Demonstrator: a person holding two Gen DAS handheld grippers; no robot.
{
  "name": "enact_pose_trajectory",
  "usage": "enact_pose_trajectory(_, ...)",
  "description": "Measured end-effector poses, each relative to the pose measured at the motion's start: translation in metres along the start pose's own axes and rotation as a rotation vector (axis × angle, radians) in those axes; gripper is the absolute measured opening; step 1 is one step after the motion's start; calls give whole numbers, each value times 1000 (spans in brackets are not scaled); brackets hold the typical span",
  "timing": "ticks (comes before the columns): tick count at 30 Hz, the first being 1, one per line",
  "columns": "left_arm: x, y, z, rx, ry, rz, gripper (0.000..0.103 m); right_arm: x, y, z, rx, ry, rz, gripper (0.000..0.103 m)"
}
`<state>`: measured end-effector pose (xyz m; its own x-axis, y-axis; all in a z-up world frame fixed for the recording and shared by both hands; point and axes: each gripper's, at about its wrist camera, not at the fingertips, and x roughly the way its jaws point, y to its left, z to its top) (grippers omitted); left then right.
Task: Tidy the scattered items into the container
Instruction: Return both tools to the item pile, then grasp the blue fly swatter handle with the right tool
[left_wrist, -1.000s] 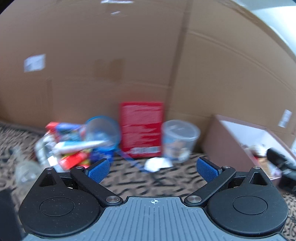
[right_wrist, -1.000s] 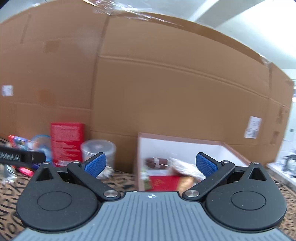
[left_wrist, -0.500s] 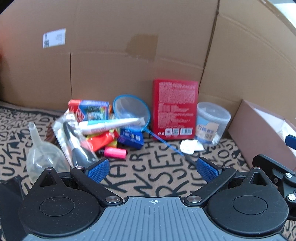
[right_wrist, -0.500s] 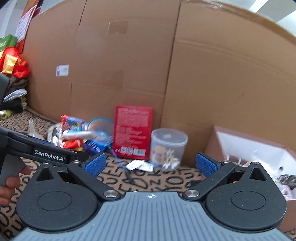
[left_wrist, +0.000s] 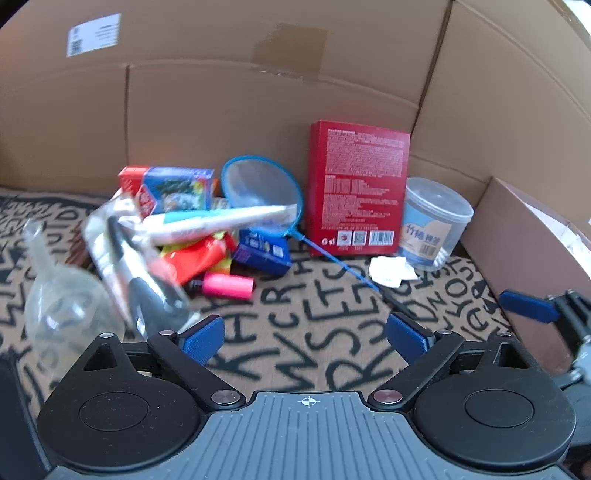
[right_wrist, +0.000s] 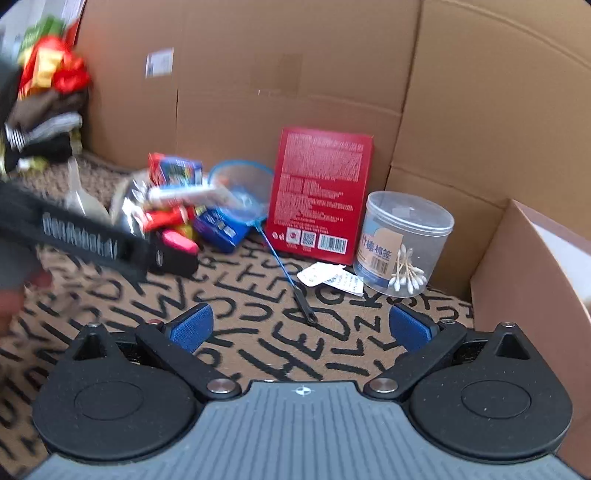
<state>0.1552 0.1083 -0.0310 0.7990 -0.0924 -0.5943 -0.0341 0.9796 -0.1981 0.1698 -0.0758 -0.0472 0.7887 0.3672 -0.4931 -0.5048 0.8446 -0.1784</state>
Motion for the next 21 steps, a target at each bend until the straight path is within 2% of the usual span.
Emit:
enact_pose_trajectory(3,17,-2,14,9,24,-53,99,15,-1,-1,-8,20,-8,90)
enact_pose_trajectory(6,42,-6,23,9,56,-89,99,33,-2,-2,1,56,-15,75)
enact_pose_trajectory(9,68,-8,25,11,90,-74,99,46,-4,-2,10,101,9,60)
enact_pose_trajectory(12,85,-1,20,-24,133,-78,98,53,-7,1,15,104,21,55)
enact_pose_trajectory(15,89,3,16,-23,111,-78,98,62,-6,4,15,115,33,40)
enact_pose_trajectory(16,89,3,15,-25,107,-79,98,64,-5,5,10,116,39,30)
enact_pose_trajectory(17,90,4,15,-27,103,-80,98,63,-3,5,-3,114,38,27)
enact_pose_trajectory(19,91,3,14,-28,97,-79,96,61,3,4,-35,112,28,15)
enact_pose_trajectory(21,89,2,13,-19,92,-69,91,55,7,0,-57,109,27,14)
